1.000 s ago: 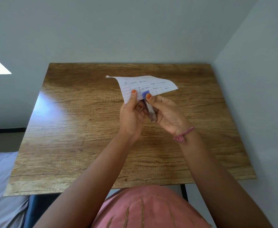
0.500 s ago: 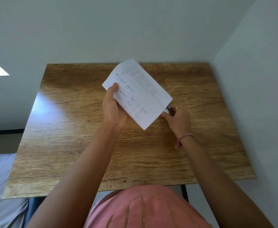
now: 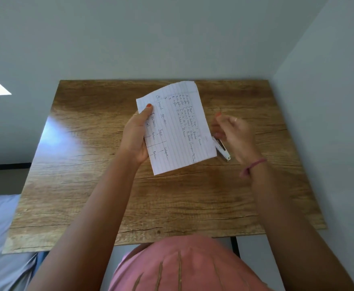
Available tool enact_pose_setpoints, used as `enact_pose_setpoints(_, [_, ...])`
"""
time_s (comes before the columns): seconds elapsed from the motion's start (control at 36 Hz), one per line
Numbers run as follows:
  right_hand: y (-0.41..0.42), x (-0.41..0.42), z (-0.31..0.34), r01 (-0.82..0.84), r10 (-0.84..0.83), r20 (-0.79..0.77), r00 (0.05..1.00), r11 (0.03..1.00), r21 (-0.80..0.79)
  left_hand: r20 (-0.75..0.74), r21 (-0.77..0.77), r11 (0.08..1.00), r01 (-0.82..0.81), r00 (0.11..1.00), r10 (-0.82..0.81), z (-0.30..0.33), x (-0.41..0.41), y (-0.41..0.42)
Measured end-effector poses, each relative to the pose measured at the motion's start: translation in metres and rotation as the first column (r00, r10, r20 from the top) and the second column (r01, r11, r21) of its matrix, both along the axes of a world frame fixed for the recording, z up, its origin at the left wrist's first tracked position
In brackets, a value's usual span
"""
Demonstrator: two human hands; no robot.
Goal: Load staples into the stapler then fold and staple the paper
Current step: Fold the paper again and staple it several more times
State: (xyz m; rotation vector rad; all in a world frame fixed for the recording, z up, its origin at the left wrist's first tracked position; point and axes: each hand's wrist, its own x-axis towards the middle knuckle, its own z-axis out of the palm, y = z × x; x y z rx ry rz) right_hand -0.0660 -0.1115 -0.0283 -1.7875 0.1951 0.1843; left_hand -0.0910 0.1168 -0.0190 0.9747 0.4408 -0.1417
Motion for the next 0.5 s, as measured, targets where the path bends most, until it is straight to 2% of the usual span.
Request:
enact_pose_setpoints(0.03, [0.001,0.000,0.005,-0.071,0.091,-0.101,0.991,0.979,0.190,-0.001,-0.003,1.000,0.016,1.000,-0.016,0.001,0.001,0.000])
enact_pose_setpoints(0.06, [0.002,-0.001,0.008,-0.134,0.190,-0.162,0.968,0.943,0.305,-0.001,-0.004,1.000,0.028,1.000,-0.028,0.002,0.002,-0.001])
enact_pose_setpoints(0.11, [0.006,-0.003,0.011,-0.237,0.333,-0.211,0.919,0.894,0.379,-0.004,0.012,0.999,0.040,0.999,-0.040,0.004,0.003,-0.002])
enact_pose_setpoints(0.17, [0.011,-0.004,0.011,-0.259,0.358,-0.210,0.910,0.885,0.387,-0.003,0.042,0.997,0.061,0.998,-0.061,0.005,0.003,-0.001])
enact_pose_setpoints(0.28, [0.013,-0.004,0.005,-0.168,0.249,-0.189,0.950,0.916,0.363,0.033,0.061,0.982,0.179,0.983,-0.181,0.005,0.001,0.008])
enact_pose_setpoints(0.42, [0.011,-0.002,0.003,-0.118,0.180,-0.147,0.973,0.928,0.353,0.060,0.248,0.924,0.291,0.947,-0.315,0.002,-0.001,0.028])
enact_pose_setpoints(0.5, [0.011,-0.002,0.005,-0.138,0.196,-0.124,0.973,0.919,0.369,0.065,0.329,0.889,0.318,0.932,-0.358,0.000,-0.002,0.035])
